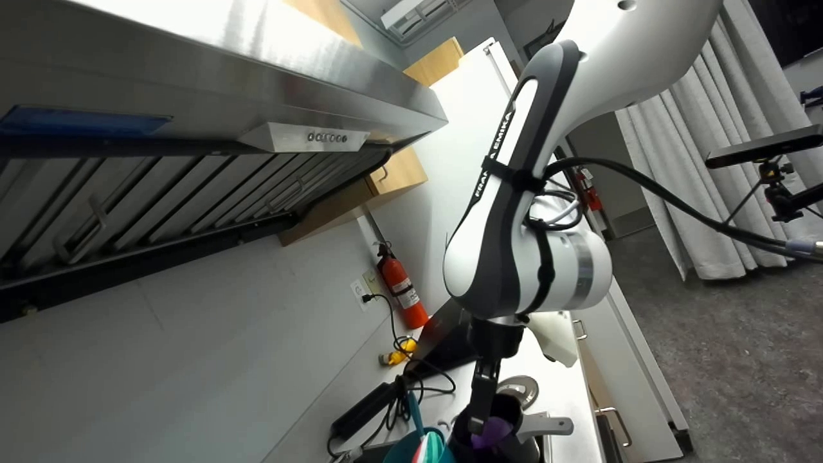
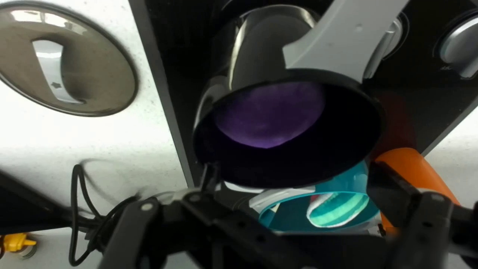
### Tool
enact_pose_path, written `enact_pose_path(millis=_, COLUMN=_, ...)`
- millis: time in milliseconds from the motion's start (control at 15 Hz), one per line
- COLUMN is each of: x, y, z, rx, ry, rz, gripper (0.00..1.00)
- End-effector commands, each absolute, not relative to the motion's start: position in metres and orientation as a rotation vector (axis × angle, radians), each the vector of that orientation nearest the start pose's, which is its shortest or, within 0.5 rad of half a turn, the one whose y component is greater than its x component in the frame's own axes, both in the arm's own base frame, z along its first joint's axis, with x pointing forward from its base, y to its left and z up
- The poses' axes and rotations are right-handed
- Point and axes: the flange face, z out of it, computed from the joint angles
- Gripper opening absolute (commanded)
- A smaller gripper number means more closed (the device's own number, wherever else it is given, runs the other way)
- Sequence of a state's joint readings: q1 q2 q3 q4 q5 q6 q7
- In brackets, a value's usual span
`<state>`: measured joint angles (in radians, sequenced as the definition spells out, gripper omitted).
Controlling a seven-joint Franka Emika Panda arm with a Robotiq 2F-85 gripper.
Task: Take the lid from the top of the black pot and put it at the right of the stove then remove the purple object from the pot and put it on the stove
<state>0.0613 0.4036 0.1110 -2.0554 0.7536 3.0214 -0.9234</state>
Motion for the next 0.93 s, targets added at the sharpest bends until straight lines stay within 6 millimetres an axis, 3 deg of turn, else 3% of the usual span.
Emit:
enact_pose_path(millis=0, x=0.636, y=0.049, z=0.286, rx=-2.854, ry=-0.508, rz=-0.907, gripper=0.74)
enact_pose_path(millis=133, x=0.639, y=0.046, z=0.284, rx=-2.859, ry=-0.501, rz=-0.905, gripper=0.69)
enact_pose_path(millis=400, x=0.642, y=0.041, z=0.277, rx=-2.873, ry=-0.494, rz=-0.891, gripper=0.37)
enact_pose_path(millis=533, x=0.644, y=0.038, z=0.275, rx=-2.881, ry=-0.494, rz=-0.883, gripper=0.26)
enact_pose_path(millis=600, x=0.644, y=0.036, z=0.275, rx=-2.883, ry=-0.5, rz=-0.891, gripper=0.47)
enact_pose_path(millis=733, x=0.642, y=0.031, z=0.268, rx=-2.896, ry=-0.494, rz=-0.862, gripper=0.56)
enact_pose_path(millis=867, x=0.641, y=0.026, z=0.263, rx=-2.909, ry=-0.509, rz=-0.851, gripper=0.71)
